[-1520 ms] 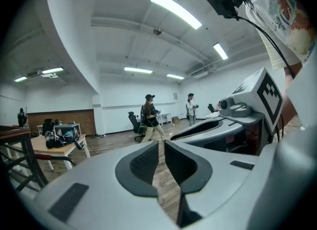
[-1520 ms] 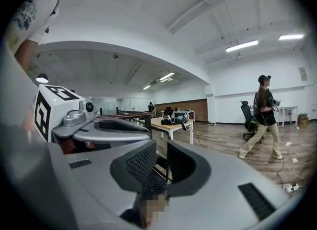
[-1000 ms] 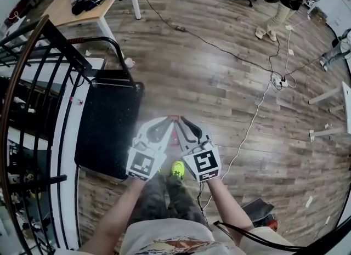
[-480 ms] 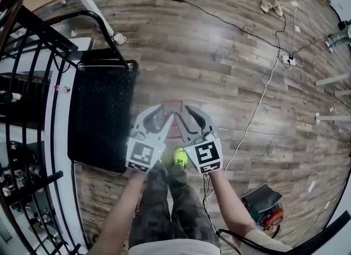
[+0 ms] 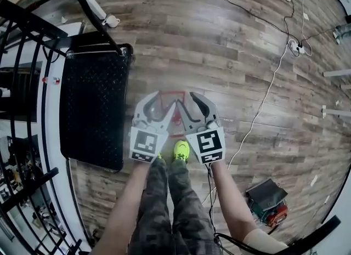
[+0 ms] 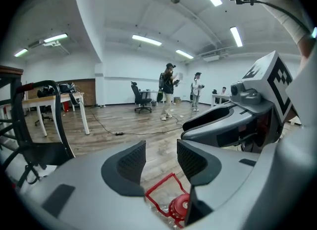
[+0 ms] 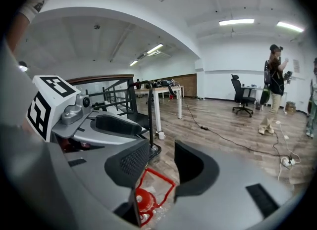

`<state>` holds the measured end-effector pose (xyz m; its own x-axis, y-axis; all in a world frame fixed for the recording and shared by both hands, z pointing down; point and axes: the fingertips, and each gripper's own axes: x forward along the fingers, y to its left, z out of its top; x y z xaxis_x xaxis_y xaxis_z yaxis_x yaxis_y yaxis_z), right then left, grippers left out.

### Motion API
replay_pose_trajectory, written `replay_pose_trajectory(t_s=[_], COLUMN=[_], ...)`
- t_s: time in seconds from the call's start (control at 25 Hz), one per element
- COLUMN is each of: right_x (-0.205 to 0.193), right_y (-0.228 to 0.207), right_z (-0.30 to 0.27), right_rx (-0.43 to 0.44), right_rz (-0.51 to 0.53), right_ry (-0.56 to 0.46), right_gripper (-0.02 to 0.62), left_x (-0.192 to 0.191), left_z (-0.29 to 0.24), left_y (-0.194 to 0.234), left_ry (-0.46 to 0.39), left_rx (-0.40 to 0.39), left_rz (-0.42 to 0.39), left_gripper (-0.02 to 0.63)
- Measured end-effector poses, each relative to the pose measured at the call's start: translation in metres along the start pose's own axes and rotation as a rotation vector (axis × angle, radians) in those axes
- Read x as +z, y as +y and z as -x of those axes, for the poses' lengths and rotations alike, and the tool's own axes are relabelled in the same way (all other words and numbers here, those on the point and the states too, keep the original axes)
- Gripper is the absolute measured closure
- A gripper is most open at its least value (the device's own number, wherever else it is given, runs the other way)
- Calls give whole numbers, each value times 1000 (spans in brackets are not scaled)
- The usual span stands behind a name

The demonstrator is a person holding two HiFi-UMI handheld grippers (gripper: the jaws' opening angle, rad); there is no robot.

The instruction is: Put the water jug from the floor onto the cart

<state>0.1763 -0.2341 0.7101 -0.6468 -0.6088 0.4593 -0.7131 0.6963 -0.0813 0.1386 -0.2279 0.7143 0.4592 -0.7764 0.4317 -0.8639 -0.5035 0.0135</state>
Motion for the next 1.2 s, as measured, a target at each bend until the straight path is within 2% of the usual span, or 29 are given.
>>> replay_pose_trajectory(t_s=[0.44,1.0,1.2], right_x=[-77,-137,-155], right_y=[-9,-15,-18], right_z=[-48,-86,-98], right_rx=[12,-12,3], right_rz=[-7,-11,-10], right_ry=[87,167,211], right_gripper=[434,420,411], left_x=[-81,-145,-164], left_z=[-39,-72,-80], left_y=[9,23,24], left_ry=[55,121,141], left_rx=[24,60,57], left_rz=[46,89,99], left_gripper=[428,413,408])
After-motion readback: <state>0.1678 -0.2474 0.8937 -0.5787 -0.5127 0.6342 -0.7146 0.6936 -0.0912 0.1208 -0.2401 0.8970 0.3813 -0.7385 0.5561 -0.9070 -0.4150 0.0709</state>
